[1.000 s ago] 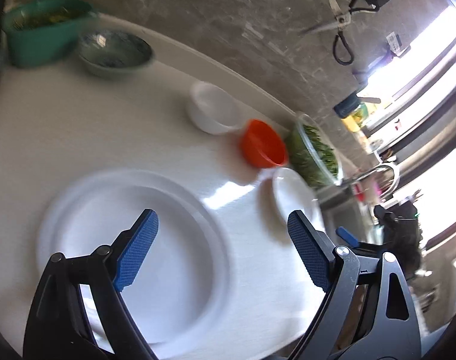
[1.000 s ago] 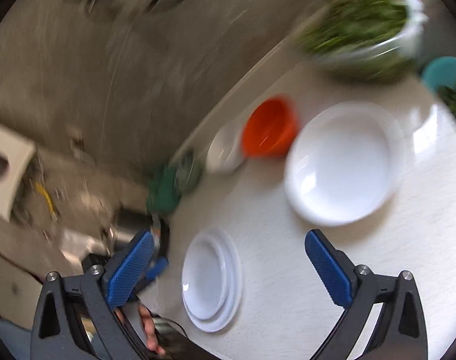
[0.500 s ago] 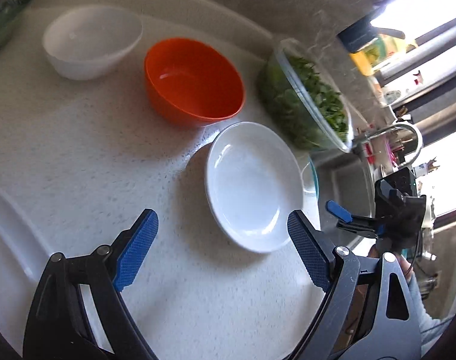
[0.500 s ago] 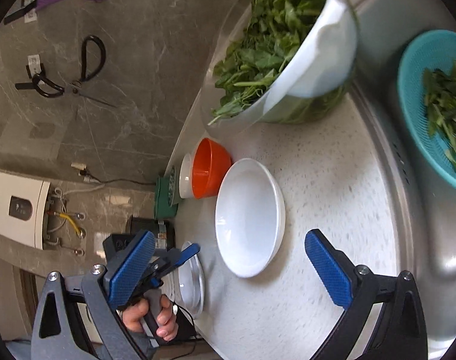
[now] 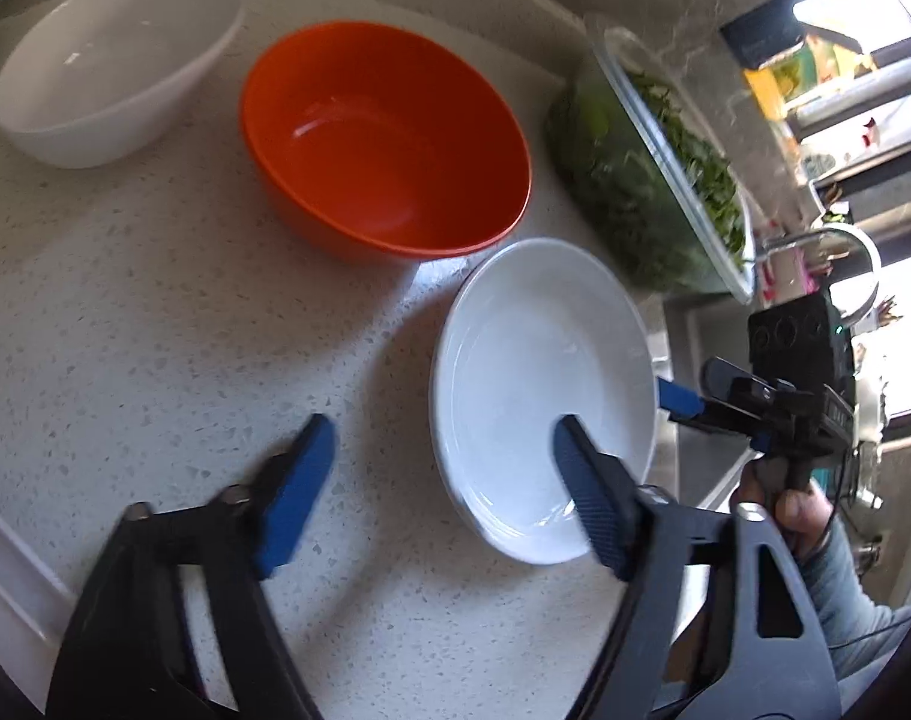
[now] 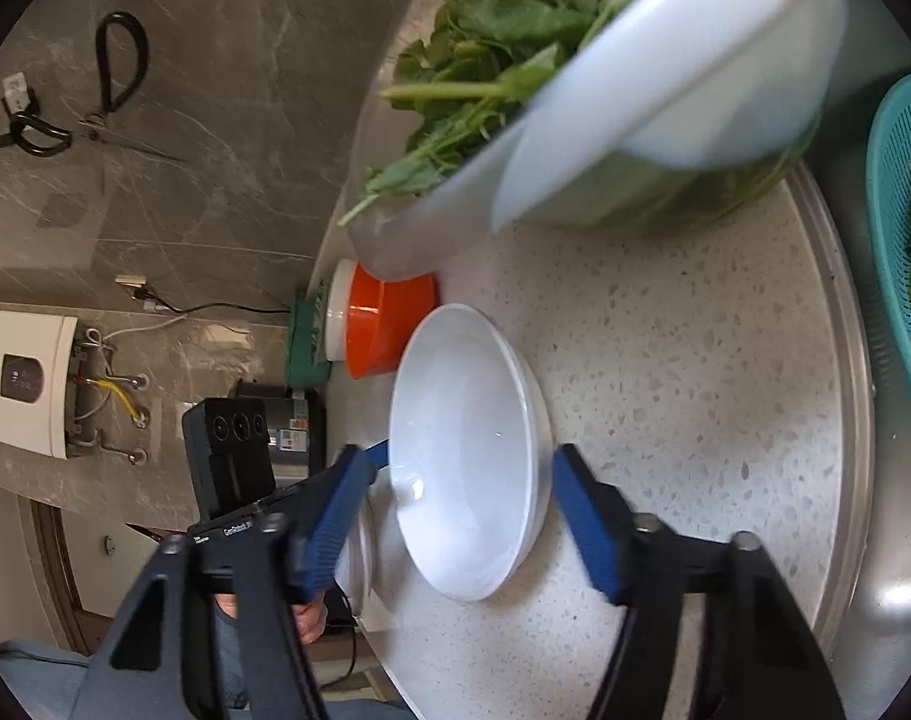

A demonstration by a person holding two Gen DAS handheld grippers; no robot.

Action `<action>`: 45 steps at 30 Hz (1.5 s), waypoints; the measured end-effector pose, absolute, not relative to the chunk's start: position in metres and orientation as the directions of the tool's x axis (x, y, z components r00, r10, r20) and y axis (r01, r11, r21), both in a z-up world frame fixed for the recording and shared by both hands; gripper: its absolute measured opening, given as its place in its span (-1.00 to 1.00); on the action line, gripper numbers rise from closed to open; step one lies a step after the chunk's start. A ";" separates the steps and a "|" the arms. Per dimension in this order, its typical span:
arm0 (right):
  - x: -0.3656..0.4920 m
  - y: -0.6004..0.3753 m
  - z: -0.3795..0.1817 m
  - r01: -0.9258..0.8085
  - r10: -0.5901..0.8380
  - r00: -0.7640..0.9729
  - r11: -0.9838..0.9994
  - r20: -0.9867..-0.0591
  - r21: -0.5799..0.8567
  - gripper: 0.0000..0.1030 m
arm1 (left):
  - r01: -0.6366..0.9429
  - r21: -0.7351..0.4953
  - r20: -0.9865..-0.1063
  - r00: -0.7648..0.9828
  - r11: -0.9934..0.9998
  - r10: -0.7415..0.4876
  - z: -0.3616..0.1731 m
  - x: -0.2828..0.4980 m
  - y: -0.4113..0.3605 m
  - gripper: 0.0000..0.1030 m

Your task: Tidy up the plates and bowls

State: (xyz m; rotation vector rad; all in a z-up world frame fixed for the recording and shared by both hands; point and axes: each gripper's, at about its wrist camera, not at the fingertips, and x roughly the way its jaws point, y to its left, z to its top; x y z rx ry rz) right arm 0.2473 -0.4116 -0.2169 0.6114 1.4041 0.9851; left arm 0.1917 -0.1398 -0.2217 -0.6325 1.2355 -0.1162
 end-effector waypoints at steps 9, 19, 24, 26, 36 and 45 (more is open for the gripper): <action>0.253 -0.412 -0.235 -0.159 0.815 -0.126 0.546 -0.566 0.822 -0.34 | -0.233 -0.483 -0.857 0.323 0.844 -0.401 -0.226 0.204 -0.150 -0.18; 0.251 -0.415 -0.248 -0.088 0.824 -0.142 0.541 -0.549 0.836 -0.72 | -0.231 -0.469 -0.867 0.303 0.852 -0.395 -0.233 0.212 -0.157 -0.73; 0.250 -0.414 -0.243 -0.104 0.802 -0.138 0.572 -0.582 0.814 -0.75 | -0.236 -0.453 -0.878 0.286 0.859 -0.384 -0.235 0.218 -0.160 -0.88; 0.247 -0.411 -0.237 -0.129 0.782 -0.120 0.598 -0.611 0.791 -0.73 | -0.234 -0.445 -0.882 0.283 0.864 -0.378 -0.234 0.219 -0.160 -0.88; 0.239 -0.420 -0.234 -0.099 0.759 -0.072 0.640 -0.647 0.762 -0.73 | -0.232 -0.454 -0.878 0.285 0.860 -0.386 -0.234 0.218 -0.168 -0.88; 0.227 -0.416 -0.218 -0.081 0.755 -0.051 0.649 -0.653 0.757 -0.72 | -0.232 -0.462 -0.870 0.306 0.856 -0.387 -0.220 0.205 -0.179 -0.88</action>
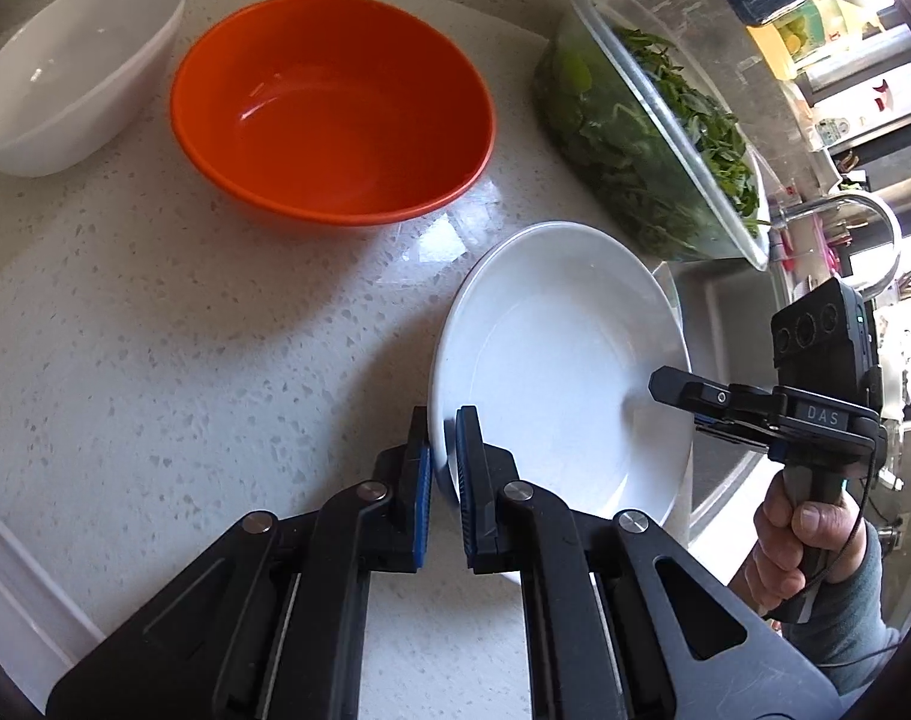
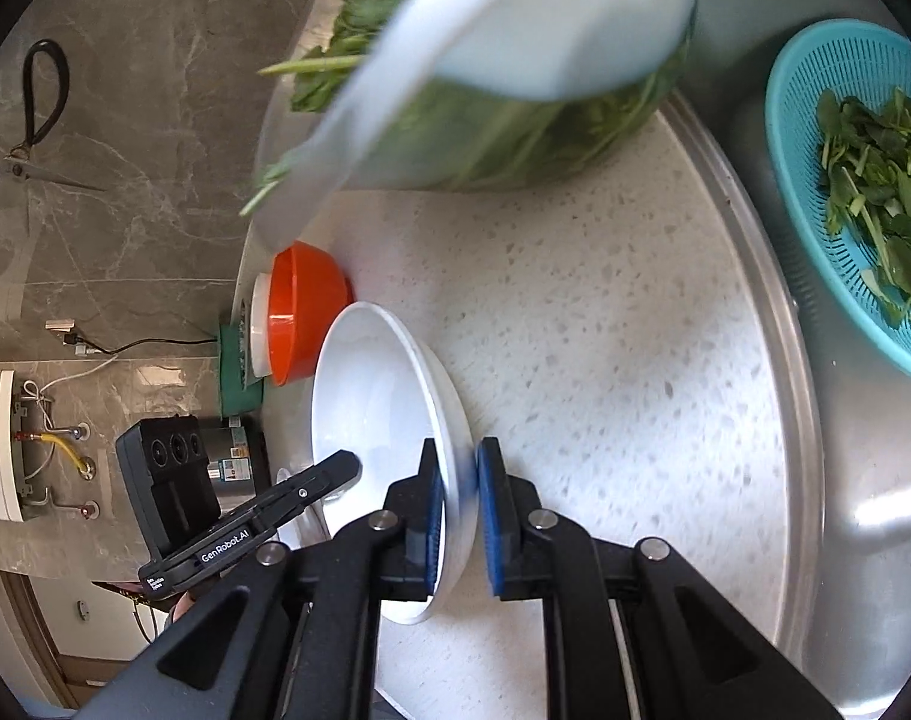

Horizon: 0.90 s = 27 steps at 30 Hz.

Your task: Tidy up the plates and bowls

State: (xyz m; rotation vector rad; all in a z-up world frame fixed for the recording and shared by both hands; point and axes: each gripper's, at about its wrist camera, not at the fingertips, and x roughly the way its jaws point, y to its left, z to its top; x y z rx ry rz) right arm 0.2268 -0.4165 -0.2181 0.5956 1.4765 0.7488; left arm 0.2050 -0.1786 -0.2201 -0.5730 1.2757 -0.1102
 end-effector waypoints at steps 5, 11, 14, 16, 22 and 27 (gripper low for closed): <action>0.213 -0.410 -0.199 -0.106 0.757 -0.044 0.646 -0.653 0.756 -0.70 | -0.234 -0.477 -0.856 0.341 0.847 -0.388 -0.201 0.181 -0.177 -0.88; 0.195 -0.394 -0.174 -0.152 0.765 -0.044 0.630 -0.642 0.761 -0.68 | -0.241 -0.483 -0.843 0.386 0.841 -0.374 -0.177 0.146 -0.172 -0.88; 0.187 -0.380 -0.164 -0.181 0.768 -0.056 0.621 -0.638 0.763 -0.68 | -0.249 -0.479 -0.838 0.416 0.841 -0.354 -0.162 0.126 -0.165 -0.88; 0.181 -0.368 -0.158 -0.204 0.771 -0.069 0.610 -0.633 0.766 -0.68 | -0.264 -0.476 -0.834 0.437 0.839 -0.336 -0.152 0.111 -0.157 -0.88; 0.155 -0.307 -0.143 -0.285 0.775 -0.143 0.563 -0.615 0.776 -0.67 | -0.337 -0.466 -0.827 0.495 0.818 -0.267 -0.131 0.050 -0.111 -0.88; 0.128 -0.245 -0.151 -0.323 0.753 -0.240 0.533 -0.613 0.782 -0.67 | -0.424 -0.441 -0.840 0.505 0.791 -0.197 -0.126 -0.009 -0.065 -0.87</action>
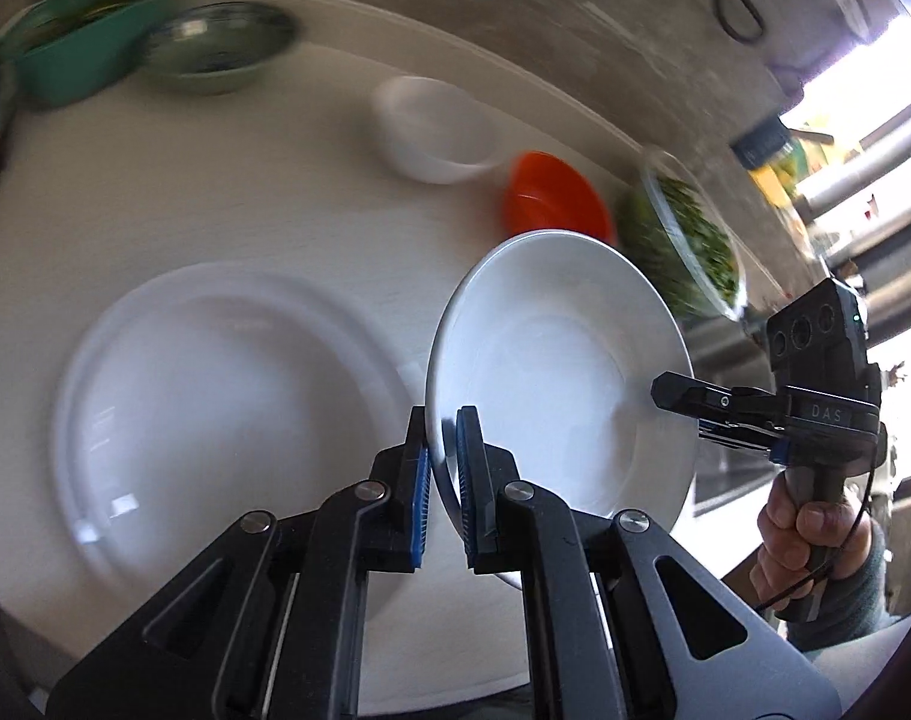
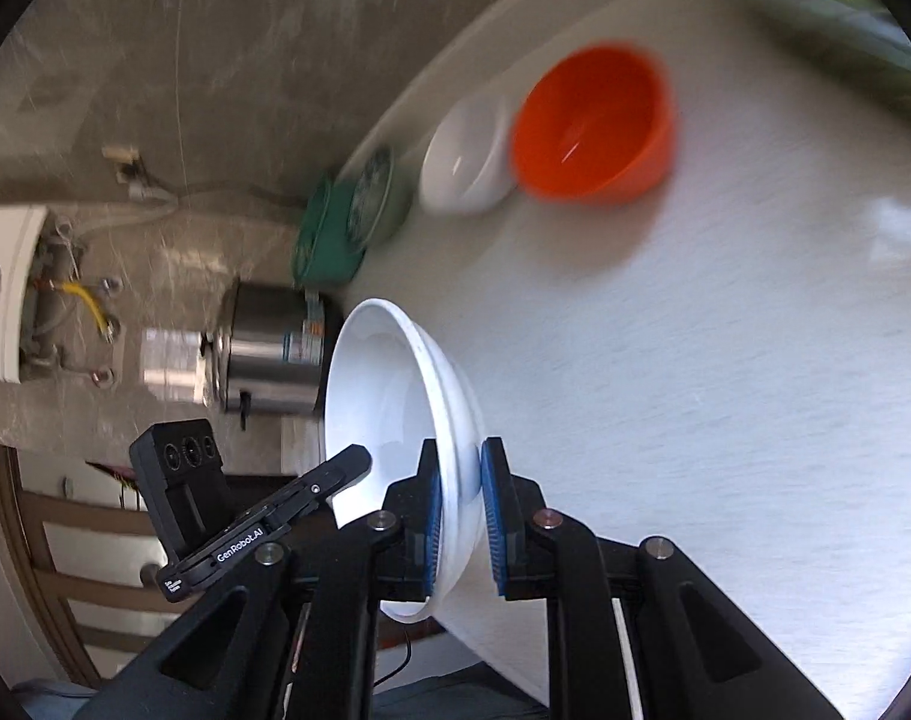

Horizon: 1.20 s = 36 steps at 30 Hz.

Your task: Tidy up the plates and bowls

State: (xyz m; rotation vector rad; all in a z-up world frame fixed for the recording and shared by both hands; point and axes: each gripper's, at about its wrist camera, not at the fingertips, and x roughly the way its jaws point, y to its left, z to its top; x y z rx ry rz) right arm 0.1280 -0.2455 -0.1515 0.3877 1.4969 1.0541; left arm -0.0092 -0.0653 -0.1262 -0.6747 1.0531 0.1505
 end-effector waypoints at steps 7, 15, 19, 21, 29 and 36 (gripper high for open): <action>0.094 -0.172 -0.177 -0.345 0.713 -0.351 0.505 -0.607 0.791 -0.66 | -0.531 -0.401 -0.870 0.477 0.747 -0.128 -0.141 -0.080 -0.003 -0.85; 0.074 -0.126 -0.192 -0.377 0.658 -0.385 0.528 -0.647 0.761 -0.66 | -0.566 -0.379 -0.886 0.451 0.732 -0.111 -0.162 -0.111 0.037 -0.83; 0.073 -0.122 -0.194 -0.387 0.644 -0.380 0.541 -0.664 0.746 -0.66 | -0.567 -0.369 -0.890 0.443 0.736 -0.106 -0.172 -0.109 0.040 -0.82; 0.070 -0.117 -0.194 -0.409 0.627 -0.371 0.551 -0.685 0.727 -0.66 | -0.562 -0.352 -0.899 0.426 0.749 -0.103 -0.179 -0.108 0.039 -0.80; 0.062 -0.110 -0.198 -0.499 0.560 -0.323 0.584 -0.762 0.641 -0.67 | -0.579 -0.334 -0.914 0.392 0.744 -0.105 -0.210 -0.099 0.038 -0.76; 0.058 -0.106 -0.206 -0.562 0.506 -0.278 0.604 -0.817 0.565 -0.65 | -0.568 -0.300 -0.921 0.381 0.766 -0.078 -0.214 -0.091 0.031 -0.71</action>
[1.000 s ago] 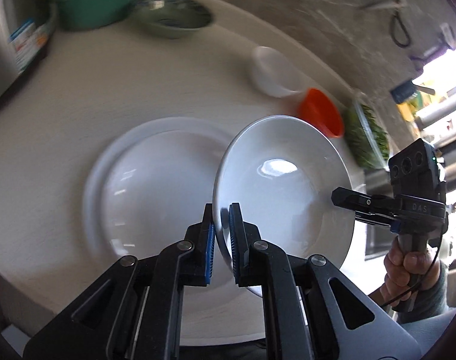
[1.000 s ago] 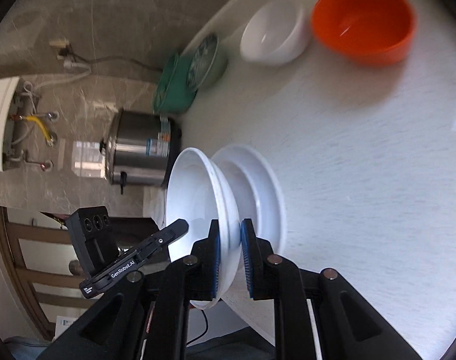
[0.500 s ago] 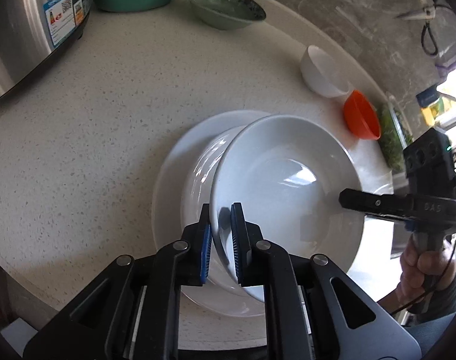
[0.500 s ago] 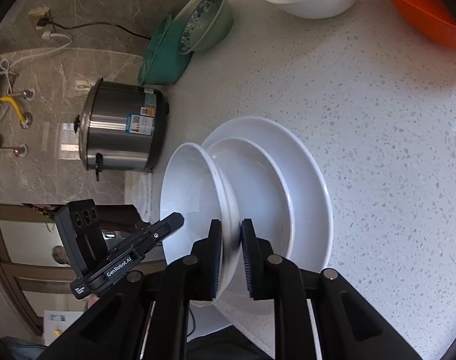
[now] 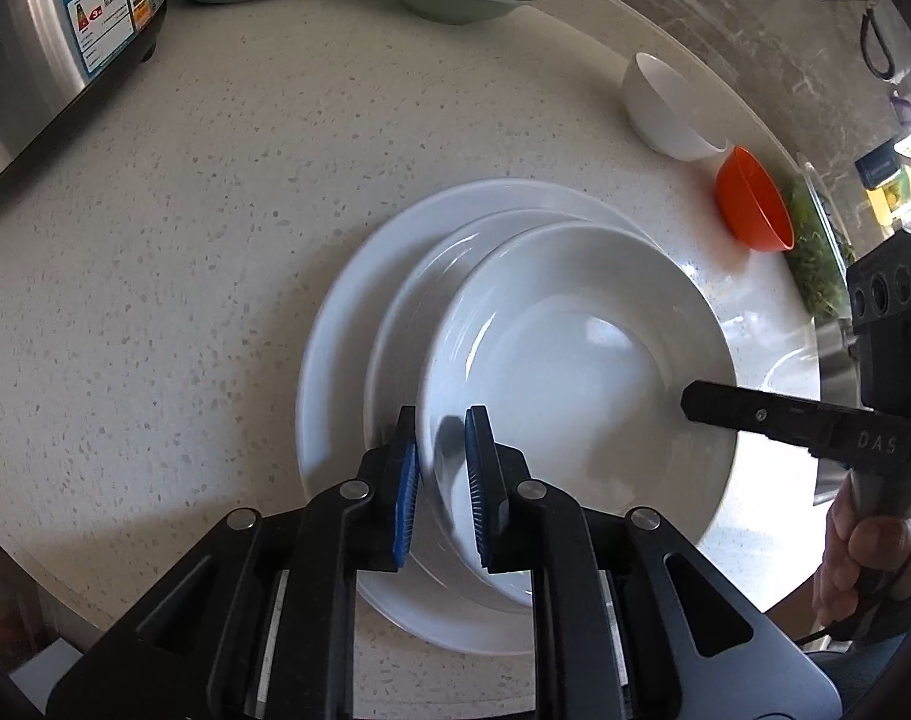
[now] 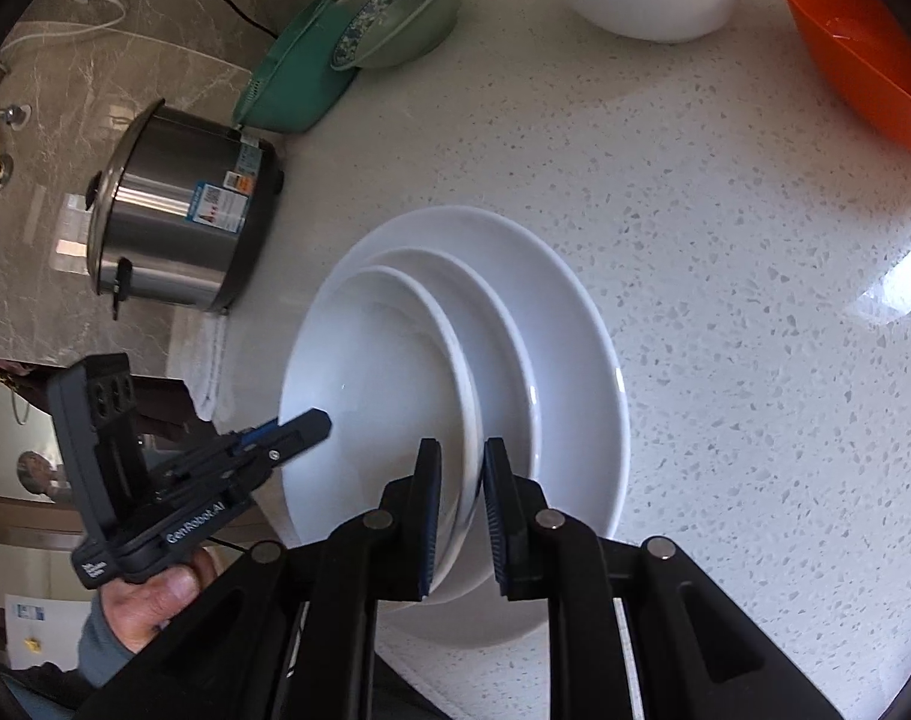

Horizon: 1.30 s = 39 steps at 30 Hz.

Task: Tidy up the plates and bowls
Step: 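Lower the small plate onto the stack and open the grippers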

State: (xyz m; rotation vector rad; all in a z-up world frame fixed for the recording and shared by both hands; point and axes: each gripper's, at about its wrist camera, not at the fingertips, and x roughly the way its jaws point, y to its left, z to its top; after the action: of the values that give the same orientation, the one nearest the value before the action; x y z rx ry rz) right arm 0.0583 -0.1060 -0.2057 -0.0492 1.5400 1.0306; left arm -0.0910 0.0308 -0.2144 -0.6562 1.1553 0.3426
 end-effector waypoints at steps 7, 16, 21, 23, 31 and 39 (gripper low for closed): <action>0.054 -0.106 -0.206 -0.598 0.484 -0.233 0.612 -0.843 0.517 -0.64 | -0.559 -0.259 -0.926 0.377 0.788 -0.037 -0.212 -0.089 0.027 -0.70; 0.048 -0.098 -0.201 -0.608 0.476 -0.192 0.629 -0.858 0.485 -0.30 | -0.511 -0.332 -0.875 0.481 0.793 -0.057 -0.188 -0.101 0.033 0.21; 0.037 -0.090 -0.195 -0.618 0.481 -0.156 0.634 -0.863 0.465 0.15 | -0.502 -0.340 -0.860 0.508 0.795 -0.047 -0.173 -0.110 0.051 0.40; 0.033 -0.088 -0.194 -0.615 0.479 -0.132 0.647 -0.868 0.451 0.22 | -0.503 -0.343 -0.857 0.513 0.793 -0.046 -0.172 -0.116 0.059 0.43; 0.023 -0.103 -0.179 -0.539 0.514 -0.043 0.710 -0.857 0.453 0.42 | -0.481 -0.310 -0.864 0.503 0.820 -0.032 -0.173 -0.120 0.096 0.43; 0.056 -0.155 -0.134 -0.483 0.600 0.083 0.723 -0.796 0.495 0.54 | -0.496 -0.294 -0.859 0.512 0.817 0.002 -0.163 -0.090 0.108 0.43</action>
State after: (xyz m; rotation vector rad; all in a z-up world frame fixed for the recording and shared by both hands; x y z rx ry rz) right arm 0.0561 -0.1551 -0.1337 0.1136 1.2487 0.8107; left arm -0.0898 0.1083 -0.1634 -0.5577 0.9990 0.3190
